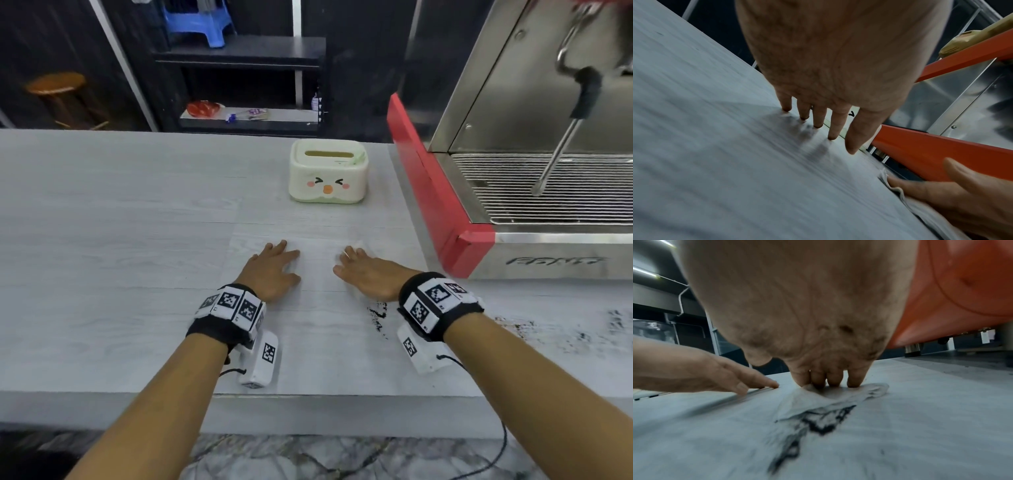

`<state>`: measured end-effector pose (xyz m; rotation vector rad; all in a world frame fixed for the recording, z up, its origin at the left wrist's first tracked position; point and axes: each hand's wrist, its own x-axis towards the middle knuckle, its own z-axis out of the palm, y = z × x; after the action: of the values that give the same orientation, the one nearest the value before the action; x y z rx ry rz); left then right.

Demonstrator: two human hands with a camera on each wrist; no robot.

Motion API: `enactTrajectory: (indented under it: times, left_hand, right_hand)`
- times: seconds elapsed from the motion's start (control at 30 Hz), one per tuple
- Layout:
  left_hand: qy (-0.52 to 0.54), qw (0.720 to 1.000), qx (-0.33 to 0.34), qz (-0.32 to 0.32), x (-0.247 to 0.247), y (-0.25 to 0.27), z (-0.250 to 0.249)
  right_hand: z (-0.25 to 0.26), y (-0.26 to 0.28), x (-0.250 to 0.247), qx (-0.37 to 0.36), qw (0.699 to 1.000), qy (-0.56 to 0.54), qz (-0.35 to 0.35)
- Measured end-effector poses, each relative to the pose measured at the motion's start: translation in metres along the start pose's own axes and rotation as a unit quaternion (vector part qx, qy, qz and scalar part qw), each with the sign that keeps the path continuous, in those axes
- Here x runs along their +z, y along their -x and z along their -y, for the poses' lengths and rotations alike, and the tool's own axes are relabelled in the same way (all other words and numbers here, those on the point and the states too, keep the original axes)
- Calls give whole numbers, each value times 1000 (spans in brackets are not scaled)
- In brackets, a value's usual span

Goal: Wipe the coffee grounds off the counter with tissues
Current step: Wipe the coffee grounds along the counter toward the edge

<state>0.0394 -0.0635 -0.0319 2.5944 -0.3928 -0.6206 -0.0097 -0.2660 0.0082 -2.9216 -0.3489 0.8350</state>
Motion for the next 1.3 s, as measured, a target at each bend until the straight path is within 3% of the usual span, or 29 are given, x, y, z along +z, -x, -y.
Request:
enactTrajectory:
  times: [0.1, 0.2, 0.3, 0.37, 0.47, 0.63, 1.0, 1.13, 1.3]
  left_hand:
    - [10, 1000, 5, 2, 0, 6, -2]
    - [37, 999, 18, -2, 5, 20, -1]
    - [61, 998, 29, -16, 14, 37, 2]
    - [66, 997, 33, -22, 21, 47, 4]
    - [48, 998, 39, -29, 31, 55, 8]
    - [17, 998, 39, -51, 47, 62, 9]
    - [22, 997, 36, -62, 50, 67, 4]
    - [33, 998, 30, -47, 44, 65, -1]
    - [17, 998, 32, -51, 30, 56, -11]
  right_hand:
    - [4, 22, 11, -26, 999, 13, 27]
    - [6, 40, 23, -25, 996, -82, 30]
    - [18, 48, 46, -15, 987, -149, -66]
    - [38, 51, 65, -28, 982, -135, -133]
    - [61, 47, 92, -37, 986, -91, -135]
    - [58, 38, 117, -27, 986, -46, -159]
    - [6, 72, 126, 71, 982, -60, -166]
    - [-1, 81, 118, 117, 972, -115, -166]
    - [23, 55, 82, 74, 975, -117, -174]
